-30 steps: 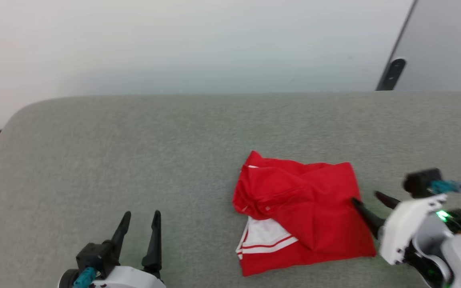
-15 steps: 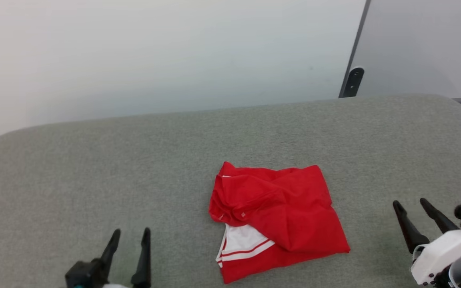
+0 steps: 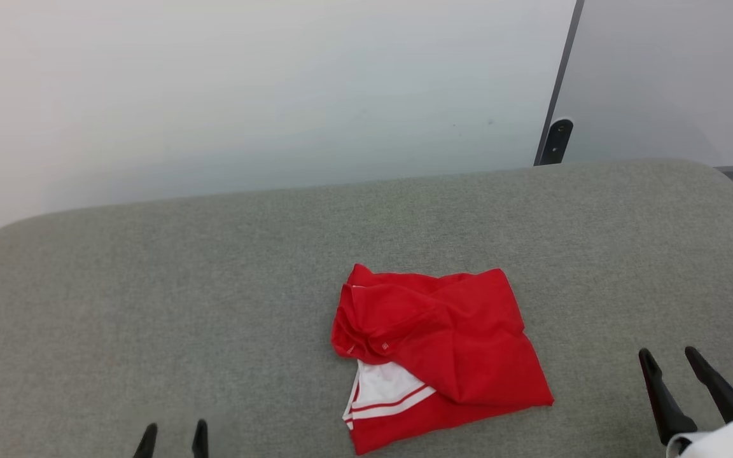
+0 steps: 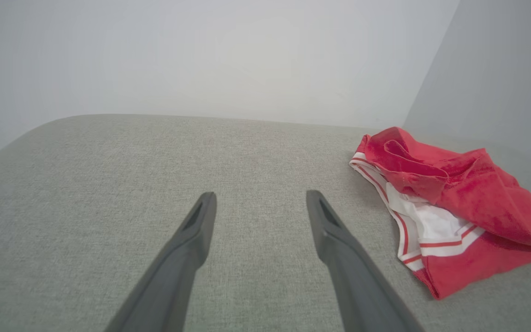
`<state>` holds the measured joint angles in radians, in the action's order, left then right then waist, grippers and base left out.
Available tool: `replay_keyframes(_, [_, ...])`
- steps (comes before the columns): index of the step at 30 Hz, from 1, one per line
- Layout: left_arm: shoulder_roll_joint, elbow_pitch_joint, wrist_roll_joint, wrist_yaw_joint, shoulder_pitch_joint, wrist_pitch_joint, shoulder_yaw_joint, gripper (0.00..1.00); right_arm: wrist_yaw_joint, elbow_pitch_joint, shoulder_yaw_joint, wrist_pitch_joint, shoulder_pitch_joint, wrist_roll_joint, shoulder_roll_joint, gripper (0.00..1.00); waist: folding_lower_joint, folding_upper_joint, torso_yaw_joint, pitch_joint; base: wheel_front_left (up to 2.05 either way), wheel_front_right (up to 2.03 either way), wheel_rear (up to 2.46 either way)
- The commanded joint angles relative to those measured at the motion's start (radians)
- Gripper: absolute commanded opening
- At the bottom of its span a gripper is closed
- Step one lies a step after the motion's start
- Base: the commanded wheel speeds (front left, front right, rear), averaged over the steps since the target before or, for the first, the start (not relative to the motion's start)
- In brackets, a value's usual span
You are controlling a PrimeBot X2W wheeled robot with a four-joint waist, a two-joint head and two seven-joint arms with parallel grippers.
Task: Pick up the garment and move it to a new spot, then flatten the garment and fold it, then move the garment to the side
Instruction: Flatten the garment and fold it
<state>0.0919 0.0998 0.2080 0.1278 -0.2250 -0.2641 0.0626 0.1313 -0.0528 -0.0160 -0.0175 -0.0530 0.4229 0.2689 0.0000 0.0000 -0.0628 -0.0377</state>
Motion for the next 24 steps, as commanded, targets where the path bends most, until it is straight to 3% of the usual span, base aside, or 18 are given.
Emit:
replay_keyframes(1, [-0.004, -0.024, -0.010, 0.002, -0.028, 0.000, 0.008, 1.00, -0.001, 0.027, 0.013, -0.011, -0.028, -0.010, -0.010, 1.00, 0.0000, 0.0000, 0.002, -0.002, 0.00, 0.00, 0.00])
replay_keyframes(10, [-0.026, -0.088, -0.029, -0.017, -0.090, 0.000, 0.006, 1.00, -0.001, 0.137, 0.068, -0.067, -0.106, -0.036, -0.047, 1.00, 0.0000, 0.0000, 0.014, -0.003, 0.00, 0.00, 0.00])
replay_keyframes(24, [-0.031, -0.093, -0.052, -0.014, -0.074, 0.000, 0.001, 1.00, -0.001, 0.155, 0.063, -0.084, -0.113, -0.038, -0.065, 1.00, 0.0000, 0.0000, 0.017, 0.008, 0.00, 0.00, 0.00])
